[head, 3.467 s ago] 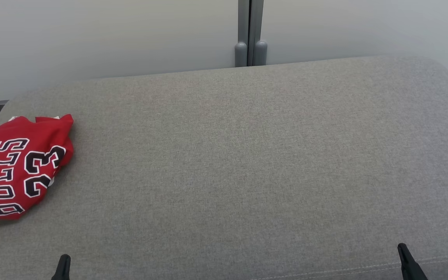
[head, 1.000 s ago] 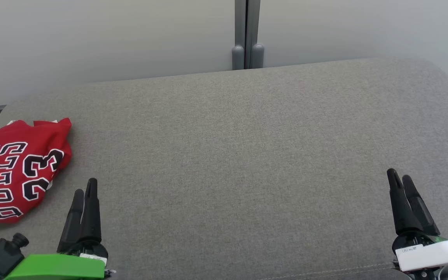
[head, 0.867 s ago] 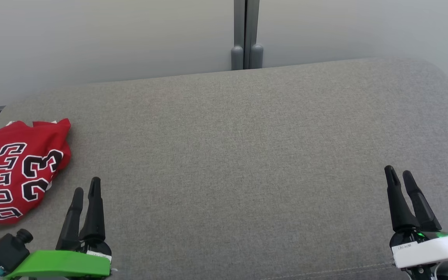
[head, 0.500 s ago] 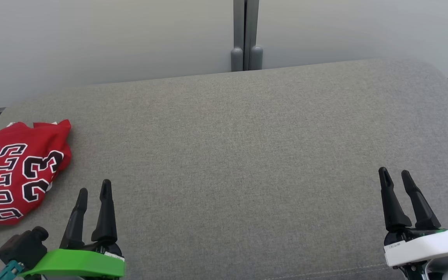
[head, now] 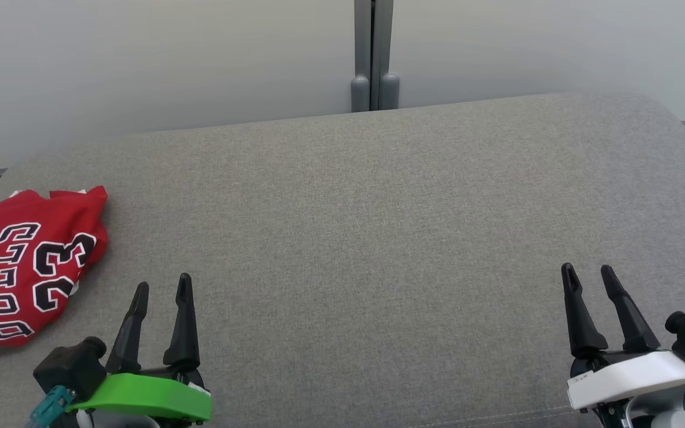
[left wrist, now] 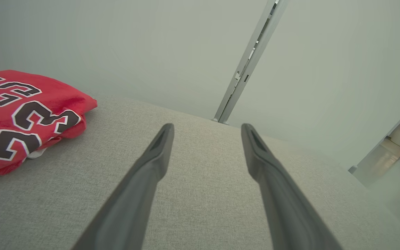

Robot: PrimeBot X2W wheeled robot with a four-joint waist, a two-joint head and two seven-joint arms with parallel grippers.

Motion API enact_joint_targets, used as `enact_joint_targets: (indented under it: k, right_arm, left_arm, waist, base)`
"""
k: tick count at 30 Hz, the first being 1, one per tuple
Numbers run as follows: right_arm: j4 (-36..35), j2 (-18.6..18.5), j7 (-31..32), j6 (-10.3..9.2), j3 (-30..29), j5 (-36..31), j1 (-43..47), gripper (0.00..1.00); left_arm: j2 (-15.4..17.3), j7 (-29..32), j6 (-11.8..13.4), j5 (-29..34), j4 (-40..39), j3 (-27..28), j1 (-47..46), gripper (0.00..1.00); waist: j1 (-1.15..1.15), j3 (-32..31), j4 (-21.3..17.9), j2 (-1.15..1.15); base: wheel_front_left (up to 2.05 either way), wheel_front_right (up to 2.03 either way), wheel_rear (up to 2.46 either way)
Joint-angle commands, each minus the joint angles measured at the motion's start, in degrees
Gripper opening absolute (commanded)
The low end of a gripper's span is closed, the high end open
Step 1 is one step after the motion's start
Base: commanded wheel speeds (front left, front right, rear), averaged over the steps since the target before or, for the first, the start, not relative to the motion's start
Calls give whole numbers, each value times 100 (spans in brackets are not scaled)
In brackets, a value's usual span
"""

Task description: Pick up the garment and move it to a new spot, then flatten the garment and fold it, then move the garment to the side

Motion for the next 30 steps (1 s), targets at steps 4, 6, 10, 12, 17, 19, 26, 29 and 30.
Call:
enact_joint_targets:
  k: [4, 6, 10, 12, 17, 19, 26, 29, 30]
  right_arm:
    - [75, -66, -87, 2, 98, -312, -199, 100]
    - [134, -80, -110, 2, 148, -417, -229, 100]
    - [248, -132, -149, 2, 253, -615, -324, 100]
    - [319, -144, -174, 2, 293, -712, -360, 100]
    - [438, -143, -223, 2, 349, -903, -490, 100]
    - [509, -144, -234, 2, 319, -964, -530, 100]
    - [735, -82, -287, 3, 211, -1186, -606, 100]
    - [849, -59, -325, 3, 174, -1317, -630, 100]
    - [882, -58, -330, 3, 178, -1359, -646, 100]
  left_arm:
    - [21, -113, 109, 355, 87, -72, -175, 100]
    - [13, -157, 131, 467, 131, -104, -200, 100]
    - [8, -222, 183, 677, 228, -146, -246, 100]
    - [12, -259, 208, 790, 279, -161, -269, 100]
    - [20, -346, 289, 1043, 393, -188, -313, 100]
    - [27, -373, 303, 1145, 435, -213, -354, 100]
    - [37, -465, 316, 1405, 616, -295, -436, 100]
    - [35, -510, 326, 1530, 757, -337, -505, 100]
    - [33, -530, 329, 1552, 820, -345, -522, 100]
  waist:
    - [0, -2, 3, 0]
    - [0, -5, 7, 0]
    - [0, -14, 25, 0]
    - [0, -18, 34, 0]
    - [0, -27, 58, 0]
    - [0, -28, 74, 0]
    - [0, -36, 107, 0]
    - [0, -42, 122, 0]
    - [0, -44, 122, 0]
  base:
    - [0, 0, 0]
    - [0, 0, 0]
    - [0, 0, 0]
    - [0, 0, 0]
    - [0, 0, 0]
    - [0, 0, 0]
    - [0, 0, 0]
    - [0, 0, 0]
    - [0, 0, 0]
